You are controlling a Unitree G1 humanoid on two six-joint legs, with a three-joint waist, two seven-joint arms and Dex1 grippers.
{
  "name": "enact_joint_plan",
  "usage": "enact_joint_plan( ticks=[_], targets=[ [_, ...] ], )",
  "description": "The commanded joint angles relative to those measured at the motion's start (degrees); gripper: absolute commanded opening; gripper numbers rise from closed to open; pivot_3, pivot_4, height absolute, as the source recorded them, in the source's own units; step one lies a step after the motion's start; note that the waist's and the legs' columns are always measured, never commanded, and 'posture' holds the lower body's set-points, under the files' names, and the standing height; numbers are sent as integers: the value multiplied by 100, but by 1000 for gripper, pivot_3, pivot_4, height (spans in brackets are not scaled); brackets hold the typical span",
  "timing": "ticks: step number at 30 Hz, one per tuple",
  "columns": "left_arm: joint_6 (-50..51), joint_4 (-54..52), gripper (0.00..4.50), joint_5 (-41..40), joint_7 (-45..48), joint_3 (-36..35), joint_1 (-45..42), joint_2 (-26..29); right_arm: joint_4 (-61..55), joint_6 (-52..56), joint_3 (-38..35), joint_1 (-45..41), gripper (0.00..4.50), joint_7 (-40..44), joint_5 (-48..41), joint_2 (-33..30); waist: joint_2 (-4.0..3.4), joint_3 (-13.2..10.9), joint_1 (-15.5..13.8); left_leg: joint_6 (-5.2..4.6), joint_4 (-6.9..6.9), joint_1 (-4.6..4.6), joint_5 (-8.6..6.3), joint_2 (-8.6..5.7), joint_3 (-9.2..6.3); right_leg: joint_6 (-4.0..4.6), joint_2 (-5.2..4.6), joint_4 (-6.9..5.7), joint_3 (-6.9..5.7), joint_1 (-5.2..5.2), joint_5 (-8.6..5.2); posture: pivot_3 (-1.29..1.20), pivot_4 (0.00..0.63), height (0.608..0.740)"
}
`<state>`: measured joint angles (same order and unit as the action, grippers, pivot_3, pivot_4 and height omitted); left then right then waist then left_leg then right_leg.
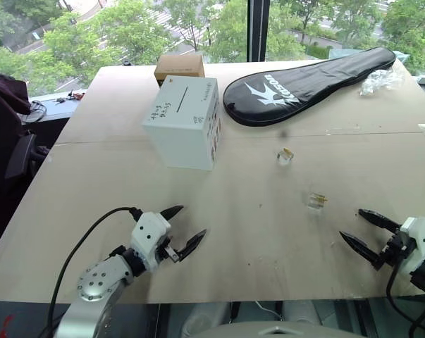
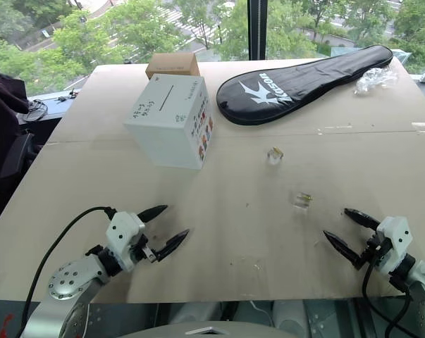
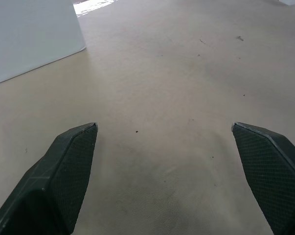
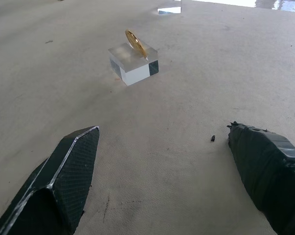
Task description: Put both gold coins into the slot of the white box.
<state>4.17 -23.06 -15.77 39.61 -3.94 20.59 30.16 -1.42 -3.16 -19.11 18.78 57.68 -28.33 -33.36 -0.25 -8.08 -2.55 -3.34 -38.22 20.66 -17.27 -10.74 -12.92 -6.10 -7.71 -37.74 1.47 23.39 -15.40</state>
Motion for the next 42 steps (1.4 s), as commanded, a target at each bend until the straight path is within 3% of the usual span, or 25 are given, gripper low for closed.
enact_joint_plan(
  ticks=[1,5,18,27,29,30,34,36,39,42],
  targets=[
    [7,-291,4500,-178,102,-130,124,89,-97,-15,-21,-123,4469,133,-53,-115,0,0,2,0,0,0,0,0,0,0,0,0,0,0,0,0,150,740],
    [239,-483,4500,-580,263,-235,225,142,23,4,-18,-404,4469,252,-69,-208,3,-9,20,0,0,0,0,3,12,2,3,-1,12,4,2,0,150,740],
    [354,-516,4500,-580,109,-255,-45,121,6,97,77,-686,4469,286,21,-260,9,-14,-56,0,0,1,0,10,14,6,7,2,10,4,4,0,150,740],
    [1247,-988,4500,-1662,742,-410,-691,689,-127,445,639,-1573,4469,19,271,-225,13,-18,-34,2,-2,8,1,15,16,12,13,-9,13,21,9,0,150,740],
    [1481,-1153,4500,-1957,862,-471,-881,891,-43,531,776,-1783,3828,22,293,-193,14,-18,-20,2,-2,8,1,15,17,13,13,-9,14,21,10,0,150,740],
    [1548,-1205,4500,-2018,888,-491,-942,960,-1,552,813,-1863,3725,17,292,-174,15,-19,-14,2,-2,8,1,15,16,13,13,-9,14,21,10,0,150,740],
    [1657,-1287,4500,-2062,904,-542,-993,1090,66,629,885,-1950,2064,44,314,-197,15,-19,7,3,0,9,1,15,15,13,13,-7,14,23,10,0,150,740],
    [1656,-1321,4500,-2033,896,-559,-980,1099,91,653,928,-1914,1523,95,346,-242,15,-19,17,3,3,9,0,15,15,14,13,-7,14,24,10,0,150,740],
    [1683,-1390,4500,-2027,879,-576,-937,1097,82,652,952,-1853,173,174,377,-291,15,-19,16,4,4,10,0,15,15,14,13,-5,14,25,10,0,150,740],
    [1685,-1473,4500,-1996,839,-546,-853,1067,38,678,924,-1797,26,223,343,-310,15,-19,15,5,3,9,0,15,15,17,13,-7,14,24,12,0,150,740]
  ],
)
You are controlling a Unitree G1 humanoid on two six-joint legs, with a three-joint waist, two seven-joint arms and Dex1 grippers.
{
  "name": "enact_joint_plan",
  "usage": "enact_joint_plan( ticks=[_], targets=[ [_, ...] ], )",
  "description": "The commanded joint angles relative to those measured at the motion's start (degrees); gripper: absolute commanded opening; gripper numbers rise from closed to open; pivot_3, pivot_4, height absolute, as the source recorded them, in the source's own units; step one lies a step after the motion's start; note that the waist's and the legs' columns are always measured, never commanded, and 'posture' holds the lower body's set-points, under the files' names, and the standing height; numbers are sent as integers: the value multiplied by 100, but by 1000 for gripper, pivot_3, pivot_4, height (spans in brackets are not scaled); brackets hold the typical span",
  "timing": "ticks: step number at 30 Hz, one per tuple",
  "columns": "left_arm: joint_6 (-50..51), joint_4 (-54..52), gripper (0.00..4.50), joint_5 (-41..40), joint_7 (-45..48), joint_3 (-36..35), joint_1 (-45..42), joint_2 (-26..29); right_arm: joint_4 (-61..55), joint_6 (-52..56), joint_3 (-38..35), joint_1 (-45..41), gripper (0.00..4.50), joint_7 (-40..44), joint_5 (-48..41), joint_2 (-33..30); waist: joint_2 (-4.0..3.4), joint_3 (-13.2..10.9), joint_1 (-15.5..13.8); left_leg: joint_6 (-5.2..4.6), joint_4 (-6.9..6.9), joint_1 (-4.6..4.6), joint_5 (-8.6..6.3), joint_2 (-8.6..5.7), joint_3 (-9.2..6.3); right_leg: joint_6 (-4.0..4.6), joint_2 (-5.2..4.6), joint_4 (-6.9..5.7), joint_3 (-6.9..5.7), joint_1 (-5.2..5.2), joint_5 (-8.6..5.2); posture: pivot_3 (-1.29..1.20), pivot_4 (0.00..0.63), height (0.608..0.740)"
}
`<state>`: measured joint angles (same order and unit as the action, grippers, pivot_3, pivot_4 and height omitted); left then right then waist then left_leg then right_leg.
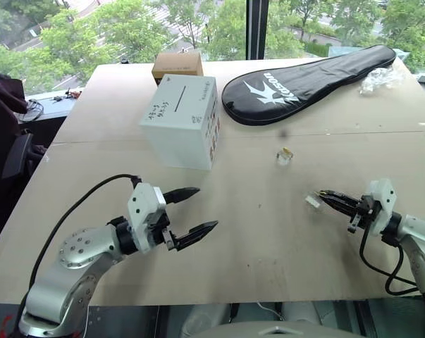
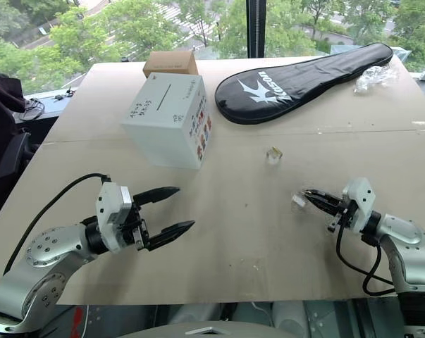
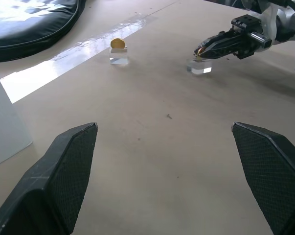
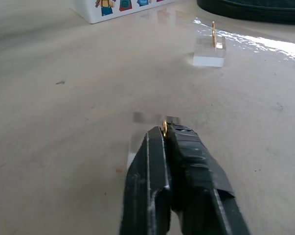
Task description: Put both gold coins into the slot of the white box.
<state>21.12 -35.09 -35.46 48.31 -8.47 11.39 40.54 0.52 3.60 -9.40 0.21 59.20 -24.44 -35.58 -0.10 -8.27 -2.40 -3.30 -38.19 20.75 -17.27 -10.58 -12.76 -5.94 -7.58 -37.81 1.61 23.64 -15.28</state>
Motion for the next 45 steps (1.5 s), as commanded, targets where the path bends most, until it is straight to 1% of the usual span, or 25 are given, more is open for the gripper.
enact_joint_plan(
  ticks=[1,5,10,13,15,17,18,20,22,24,25,27,31,34,37,40,45],
  targets=[
    [-27,-284,4500,4,-41,-71,97,13,-168,13,-57,71,26,77,-56,-93,0,0,2,0,0,-1,0,1,1,1,0,-1,0,0,1,0,150,740],
    [-163,-251,4500,133,-15,18,229,-65,-263,149,-152,53,26,25,-222,-72,0,0,1,1,-1,-2,0,7,3,5,5,-1,2,0,3,0,150,740],
    [-232,-41,4500,11,5,-74,127,-282,-723,764,-386,-47,26,-209,-869,24,0,-1,-1,1,-1,0,0,8,4,6,5,0,2,0,4,0,150,740],
    [65,24,4500,-523,-318,-192,-155,-638,-1162,1341,-398,-155,26,-474,-1364,123,-1,-1,-5,1,-1,0,0,8,3,6,6,-1,1,0,4,0,150,740],
    [436,-20,4500,-1141,-679,-234,-406,-902,-1547,1877,-367,-324,26,-844,-1843,298,2,-3,3,2,-4,0,-1,11,2,7,8,-3,-1,0,5,0,150,740],
    [805,-8,4500,-1822,-1155,-159,-793,-1221,-1960,2538,-224,-659,26,-1563,-2515,698,3,-3,10,6,-7,1,-3,23,3,14,18,-2,1,1,11,0,150,740],
    [934,9,4500,-2029,-1318,-133,-938,-1320,-2074,2756,-184,-774,26,-1812,-2702,834,3,-3,12,12,-10,1,-5,30,5,17,28,-2,3,1,15,0,150,740],
    [1132,169,4500,-2530,-1734,71,-1509,-1775,-2257,3401,24,-1288,26,-2718,-3557,1387,5,-4,9,18,-13,0,-8,41,5,22,39,-2,5,1,18,0,150,740],
    [1226,370,4500,-2881,-2085,207,-2008,-2263,-2321,3794,149,-1807,26,-3628,-4249,1978,9,-6,24,30,-17,0,-3,53,6,35,53,-3,2,2,31,0,150,740],
    [1063,542,4500,-2871,-2262,260,-2312,-2693,-2313,3990,163,-2070,26,-4193,-4799,2327,9,-6,30,37,-17,1,0,62,6,37,58,-3,9,4,37,0,150,740],
    [937,709,4500,-2792,-2433,319,-2553,-2997,-2296,3989,208,-2256,26,-4488,-5052,2585,10,-5,29,38,-16,2,-1,62,6,37,60,0,10,4,37,0,150,740],
    [715,950,4500,-2672,-2664,415,-2926,-3509,-2237,3909,290,-2559,26,-4949,-5326,3004,12,-5,32,37,-16,6,0,61,5,37,64,8,0,5,37,0,150,740],
    [389,1174,4500,-2467,-2915,483,-3269,-4156,-2196,3782,306,-2792,26,-5342,-5457,3415,17,-4,102,37,-21,8,0,61,6,34,65,7,0,6,39,0,150,740],
    [307,1220,4500,-2516,-2966,480,-3295,-4406,-2217,3688,316,-2810,26,-5455,-5502,3558,16,-4,202,37,-21,8,0,61,6,33,65,5,2,7,40,0,150,740],
    [361,1174,3674,-2666,-2935,536,-3234,-4532,-2253,3634,382,-2816,0,-5469,-5463,3629,16,-4,250,38,-21,5,0,63,9,34,68,-4,5,10,40,0,150,740],
    [407,1115,2410,-2648,-2968,589,-3193,-4551,-2268,3596,417,-2795,0,-5483,-5446,3646,16,-4,302,39,-22,4,1,63,9,33,70,-7,7,10,40,0,150,740],
    [590,1023,2410,-2898,-2906,640,-3120,-4505,-2204,3503,406,-2834,0,-5504,-5368,3655,16,-4,308,39,-22,4,1,63,10,34,71,-6,8,11,40,0,150,740]
  ],
)
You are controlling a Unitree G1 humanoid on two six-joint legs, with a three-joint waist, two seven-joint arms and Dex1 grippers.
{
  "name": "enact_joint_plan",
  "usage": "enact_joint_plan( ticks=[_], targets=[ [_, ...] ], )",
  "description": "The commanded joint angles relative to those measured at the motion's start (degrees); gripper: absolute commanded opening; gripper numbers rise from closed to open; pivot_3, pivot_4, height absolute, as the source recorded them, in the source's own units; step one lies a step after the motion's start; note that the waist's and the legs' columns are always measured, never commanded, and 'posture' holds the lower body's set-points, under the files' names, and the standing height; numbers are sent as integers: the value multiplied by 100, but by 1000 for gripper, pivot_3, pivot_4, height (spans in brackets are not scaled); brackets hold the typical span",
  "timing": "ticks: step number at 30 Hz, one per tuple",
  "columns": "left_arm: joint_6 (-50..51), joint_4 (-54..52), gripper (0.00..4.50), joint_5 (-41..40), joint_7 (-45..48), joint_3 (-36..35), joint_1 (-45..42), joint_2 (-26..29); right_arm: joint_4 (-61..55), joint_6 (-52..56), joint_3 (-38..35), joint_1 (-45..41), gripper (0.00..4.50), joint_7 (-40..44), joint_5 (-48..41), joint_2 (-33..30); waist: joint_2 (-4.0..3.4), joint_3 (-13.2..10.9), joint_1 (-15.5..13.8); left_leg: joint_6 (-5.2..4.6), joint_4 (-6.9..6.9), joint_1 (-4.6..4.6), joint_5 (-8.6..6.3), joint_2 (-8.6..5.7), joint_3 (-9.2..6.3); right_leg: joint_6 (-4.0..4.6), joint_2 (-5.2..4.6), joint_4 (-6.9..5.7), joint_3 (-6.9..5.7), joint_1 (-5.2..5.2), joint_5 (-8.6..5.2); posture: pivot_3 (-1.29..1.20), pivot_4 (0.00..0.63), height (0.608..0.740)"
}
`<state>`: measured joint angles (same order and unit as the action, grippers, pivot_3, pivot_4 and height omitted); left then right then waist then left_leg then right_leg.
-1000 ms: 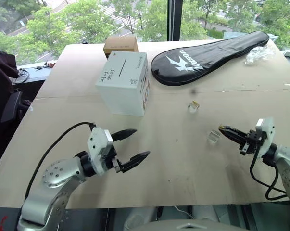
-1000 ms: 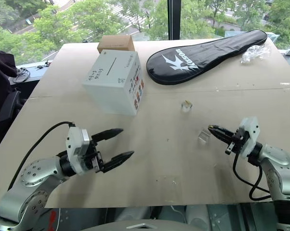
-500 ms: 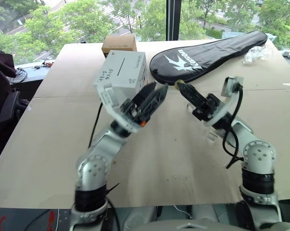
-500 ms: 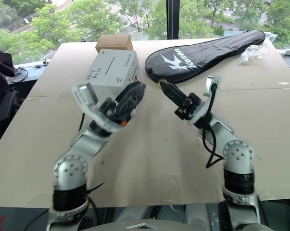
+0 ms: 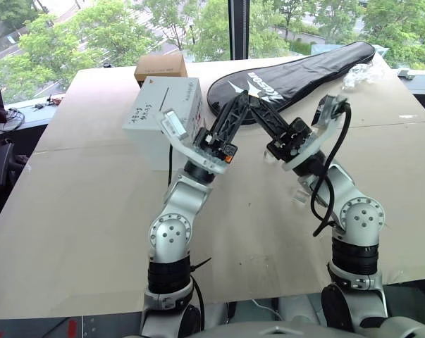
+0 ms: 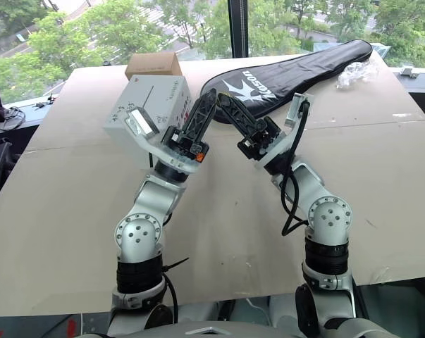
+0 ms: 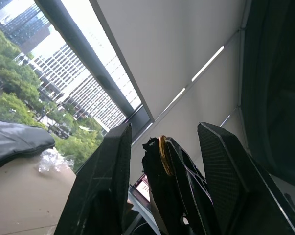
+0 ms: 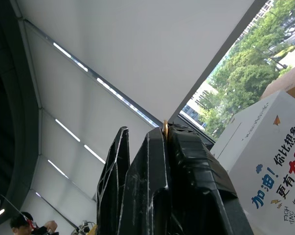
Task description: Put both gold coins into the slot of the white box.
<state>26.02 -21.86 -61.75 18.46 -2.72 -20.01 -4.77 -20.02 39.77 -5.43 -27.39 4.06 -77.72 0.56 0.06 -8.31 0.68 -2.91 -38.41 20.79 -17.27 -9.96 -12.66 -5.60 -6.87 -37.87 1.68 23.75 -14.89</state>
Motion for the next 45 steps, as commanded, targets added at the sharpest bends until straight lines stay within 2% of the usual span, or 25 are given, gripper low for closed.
enact_joint_plan(
  ticks=[1,8,9,10,28,31,33,45],
  targets=[
    [139,-317,2410,-334,97,79,35,37,-144,-126,9,-82,0,10,-33,39,0,0,0,0,0,0,0,0,0,0,0,0,0,1,0,0,150,740],
    [197,-366,2410,-624,46,52,69,29,-124,-166,4,-116,0,25,14,21,0,0,0,0,0,0,0,0,0,0,14,0,2,2,0,0,150,740],
    [188,-364,1848,-630,29,50,69,24,-123,-169,9,-119,0,28,22,16,0,0,1,0,0,0,0,0,0,0,14,0,2,2,0,0,150,740],
    [185,-366,1598,-628,5,54,71,25,-122,-173,16,-124,0,33,29,12,0,0,3,0,1,0,0,0,1,0,14,-1,3,3,0,0,150,740],
    [193,-268,1598,-810,-105,-7,-2,-12,-208,-154,127,-84,0,251,36,-59,0,0,0,0,1,1,0,1,4,0,17,-1,7,5,0,0,150,740],
    [212,-266,846,-843,-114,-1,1,-5,-217,-165,135,-82,0,267,25,-59,0,0,1,0,1,1,0,1,4,0,17,0,7,5,0,0,150,740],
    [222,-264,75,-864,-114,-2,-1,-2,-222,-168,141,-82,0,277,22,-61,0,0,0,0,1,1,0,1,4,0,15,-1,7,5,0,0,150,740],
    [305,-225,75,-927,-133,23,-6,38,-277,-159,191,-62,0,369,89,-127,0,0,-1,0,1,1,0,1,5,0,18,-1,8,6,0,0,150,740]
  ],
)
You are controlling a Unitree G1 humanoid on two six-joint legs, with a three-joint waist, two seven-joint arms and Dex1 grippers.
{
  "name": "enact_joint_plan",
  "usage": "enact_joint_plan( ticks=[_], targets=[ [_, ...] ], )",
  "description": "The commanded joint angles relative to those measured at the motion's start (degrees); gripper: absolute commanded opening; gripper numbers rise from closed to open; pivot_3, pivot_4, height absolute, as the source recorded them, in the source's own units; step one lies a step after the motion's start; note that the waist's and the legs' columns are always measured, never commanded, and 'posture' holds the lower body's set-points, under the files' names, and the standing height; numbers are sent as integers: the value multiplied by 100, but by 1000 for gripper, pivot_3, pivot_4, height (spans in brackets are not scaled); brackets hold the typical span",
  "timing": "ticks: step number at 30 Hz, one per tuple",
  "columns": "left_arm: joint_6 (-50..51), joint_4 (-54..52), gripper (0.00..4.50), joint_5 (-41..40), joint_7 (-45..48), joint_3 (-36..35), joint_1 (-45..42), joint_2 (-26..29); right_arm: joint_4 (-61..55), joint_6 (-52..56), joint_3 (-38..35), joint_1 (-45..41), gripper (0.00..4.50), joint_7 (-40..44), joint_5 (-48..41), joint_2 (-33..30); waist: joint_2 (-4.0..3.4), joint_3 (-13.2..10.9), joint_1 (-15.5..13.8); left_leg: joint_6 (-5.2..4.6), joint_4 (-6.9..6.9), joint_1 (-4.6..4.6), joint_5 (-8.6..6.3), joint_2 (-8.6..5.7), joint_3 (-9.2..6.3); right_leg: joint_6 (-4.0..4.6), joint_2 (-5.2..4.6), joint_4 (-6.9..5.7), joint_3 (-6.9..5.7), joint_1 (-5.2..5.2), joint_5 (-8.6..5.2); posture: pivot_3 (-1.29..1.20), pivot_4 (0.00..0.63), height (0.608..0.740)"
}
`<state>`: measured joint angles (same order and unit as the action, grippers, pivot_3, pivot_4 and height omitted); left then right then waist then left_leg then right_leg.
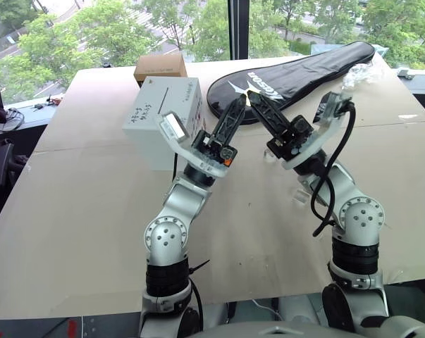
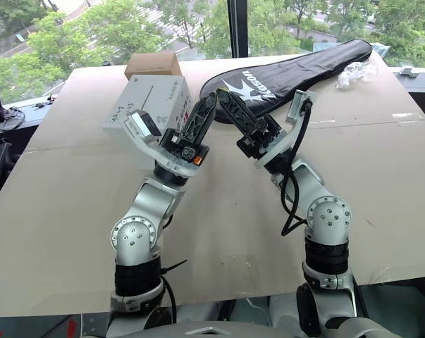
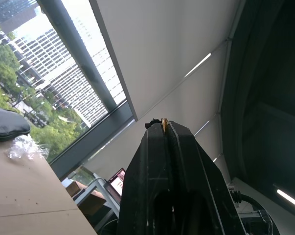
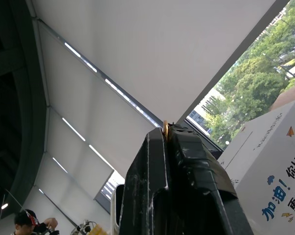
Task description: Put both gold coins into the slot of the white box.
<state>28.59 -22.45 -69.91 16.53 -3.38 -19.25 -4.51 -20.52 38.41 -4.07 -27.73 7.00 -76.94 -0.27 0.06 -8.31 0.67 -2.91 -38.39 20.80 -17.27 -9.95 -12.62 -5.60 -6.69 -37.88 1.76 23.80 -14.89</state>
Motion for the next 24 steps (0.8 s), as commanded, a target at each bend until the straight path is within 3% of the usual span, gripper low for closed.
enact_joint_plan(
  ticks=[1,2,7,14,19,24],
  targets=[
    [51,-157,75,-111,56,87,-87,11,-232,-26,69,-36,0,111,69,-80,0,0,0,0,0,0,0,0,0,0,0,0,0,0,0,0,150,740],
    [55,-144,0,-112,48,84,-91,8,-237,-26,76,-42,639,145,80,-101,0,0,-1,0,0,0,0,0,0,0,0,0,0,0,0,0,150,740],
    [-58,-97,0,-41,-37,-50,-121,-30,-202,-198,-45,-28,2837,-5,-30,20,0,0,3,0,1,0,0,1,0,0,-2,0,1,1,0,0,150,740],
    [-353,-74,0,293,-198,-365,-423,179,-275,-422,-282,99,2837,289,201,-197,0,0,-7,0,1,1,0,1,1,0,0,1,1,1,0,0,150,740],
    [-435,-64,0,1342,-622,-620,-1162,1069,-203,-639,302,52,2837,1992,2132,-1990,1,0,-29,0,-4,4,0,0,4,-1,6,1,-2,0,1,0,150,740],
    [-243,25,0,2681,-1026,-753,-1825,2442,165,-1238,518,-368,2837,3386,3226,-3011,4,-3,10,2,4,8,-1,9,16,-1,-10,2,12,11,1,0,150,740]
  ],
)
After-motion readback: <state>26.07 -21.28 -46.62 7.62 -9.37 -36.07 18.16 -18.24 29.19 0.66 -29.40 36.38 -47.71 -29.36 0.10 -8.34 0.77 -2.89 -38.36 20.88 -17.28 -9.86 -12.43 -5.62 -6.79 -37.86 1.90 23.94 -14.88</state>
